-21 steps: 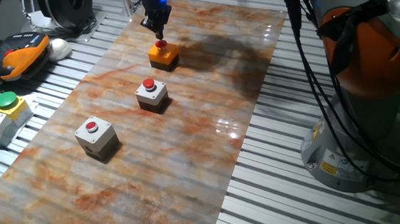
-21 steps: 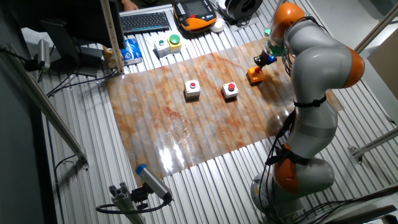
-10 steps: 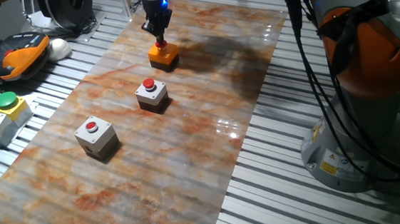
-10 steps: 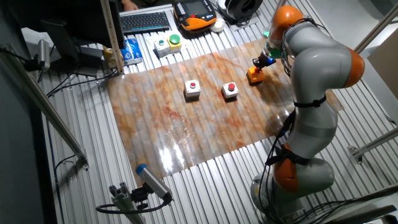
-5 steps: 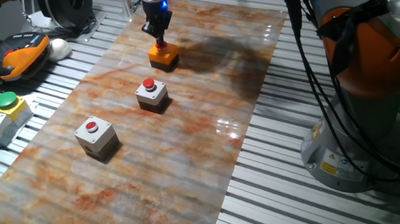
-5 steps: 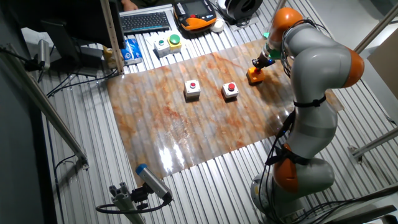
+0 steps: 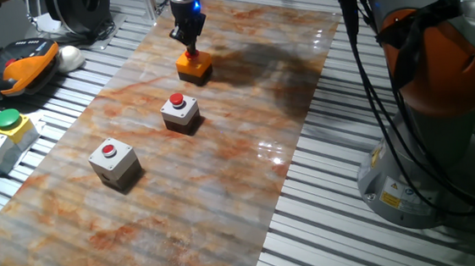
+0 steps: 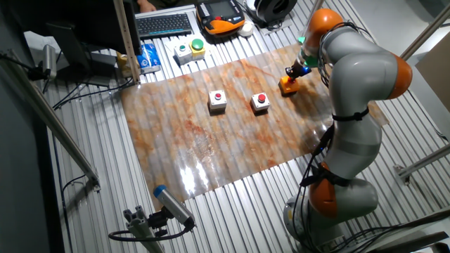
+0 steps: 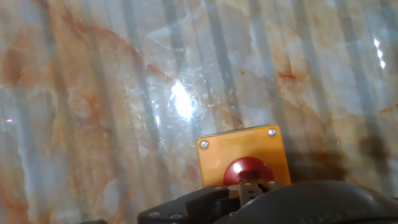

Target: Press three buttons from left to right in sequence

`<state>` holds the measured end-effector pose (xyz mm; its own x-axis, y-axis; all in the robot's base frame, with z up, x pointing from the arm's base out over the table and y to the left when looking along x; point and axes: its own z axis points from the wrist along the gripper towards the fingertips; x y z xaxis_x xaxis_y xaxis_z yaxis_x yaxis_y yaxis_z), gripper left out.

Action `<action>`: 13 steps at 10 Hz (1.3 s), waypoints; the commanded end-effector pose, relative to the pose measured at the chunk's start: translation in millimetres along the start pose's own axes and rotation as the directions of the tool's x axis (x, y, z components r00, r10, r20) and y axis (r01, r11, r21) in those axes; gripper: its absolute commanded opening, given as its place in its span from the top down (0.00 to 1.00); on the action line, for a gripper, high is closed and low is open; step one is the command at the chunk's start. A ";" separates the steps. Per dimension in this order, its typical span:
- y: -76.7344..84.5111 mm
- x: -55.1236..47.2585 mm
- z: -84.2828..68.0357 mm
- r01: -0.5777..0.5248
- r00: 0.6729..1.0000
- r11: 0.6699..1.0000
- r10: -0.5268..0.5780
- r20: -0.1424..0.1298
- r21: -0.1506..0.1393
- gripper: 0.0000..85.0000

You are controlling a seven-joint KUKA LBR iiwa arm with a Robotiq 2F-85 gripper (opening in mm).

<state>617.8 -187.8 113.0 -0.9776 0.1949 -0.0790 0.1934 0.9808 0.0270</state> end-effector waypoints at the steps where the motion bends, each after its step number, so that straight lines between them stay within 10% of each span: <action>1: 0.6 -1.4 -4.9 -0.002 1.000 1.000 0.002 0.000 -0.001 1.00; 13: 44.3 -10.4 -7.9 -0.071 0.997 0.997 0.071 0.004 0.012 1.00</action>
<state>635.7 -146.3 122.9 -0.9611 0.2642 -0.0804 0.2633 0.9645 0.0214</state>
